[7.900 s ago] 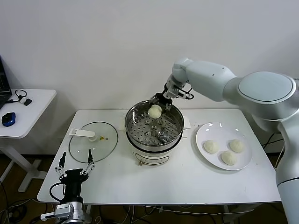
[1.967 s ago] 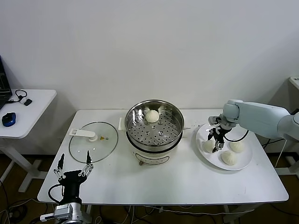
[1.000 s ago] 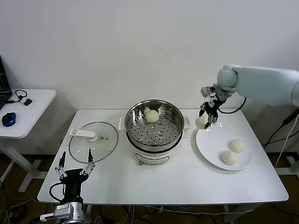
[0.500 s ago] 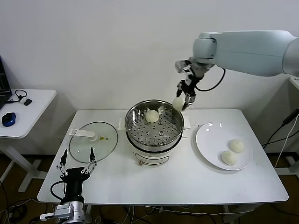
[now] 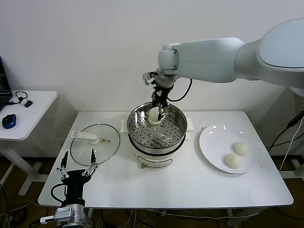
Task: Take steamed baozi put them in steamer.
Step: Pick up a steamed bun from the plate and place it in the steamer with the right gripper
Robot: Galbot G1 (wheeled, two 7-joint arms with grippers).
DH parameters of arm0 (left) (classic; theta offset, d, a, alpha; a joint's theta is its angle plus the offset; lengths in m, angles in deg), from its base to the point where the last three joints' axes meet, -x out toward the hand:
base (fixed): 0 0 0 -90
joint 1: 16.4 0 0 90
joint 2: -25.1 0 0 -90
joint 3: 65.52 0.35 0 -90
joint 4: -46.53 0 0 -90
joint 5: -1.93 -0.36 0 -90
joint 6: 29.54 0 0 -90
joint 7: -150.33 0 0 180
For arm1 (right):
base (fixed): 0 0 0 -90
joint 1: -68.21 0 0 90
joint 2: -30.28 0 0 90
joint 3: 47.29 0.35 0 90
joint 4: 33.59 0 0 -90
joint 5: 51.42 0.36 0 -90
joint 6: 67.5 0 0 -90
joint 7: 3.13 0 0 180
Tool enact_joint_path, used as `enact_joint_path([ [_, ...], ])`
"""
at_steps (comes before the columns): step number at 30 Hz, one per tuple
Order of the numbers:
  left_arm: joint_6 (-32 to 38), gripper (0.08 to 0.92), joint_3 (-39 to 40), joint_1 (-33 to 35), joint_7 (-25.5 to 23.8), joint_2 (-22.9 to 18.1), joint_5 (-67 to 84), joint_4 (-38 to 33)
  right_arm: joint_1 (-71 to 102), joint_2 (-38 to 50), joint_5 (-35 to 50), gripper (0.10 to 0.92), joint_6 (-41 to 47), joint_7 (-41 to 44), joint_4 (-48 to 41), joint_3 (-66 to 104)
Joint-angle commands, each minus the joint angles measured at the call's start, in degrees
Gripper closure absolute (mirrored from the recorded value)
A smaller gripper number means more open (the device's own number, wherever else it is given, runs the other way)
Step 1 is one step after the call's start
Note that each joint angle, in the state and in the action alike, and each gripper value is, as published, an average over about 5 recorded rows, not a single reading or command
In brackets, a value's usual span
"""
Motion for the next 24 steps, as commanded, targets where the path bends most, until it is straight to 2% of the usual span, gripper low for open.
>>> enact_joint_path([
  [1,0.0,0.177,-0.1,-0.05,-0.03,0.09,0.09,0.12,4.89,-4.21,0.46,0.364,1.24,-0.9,-1.1,0.09],
  [24,0.54,0.177,-0.63,-0.64,0.27,0.19,0.26,1.45,12.14,-7.52,-4.21,0.364,-0.5,-0.94,-12.28,1.46],
])
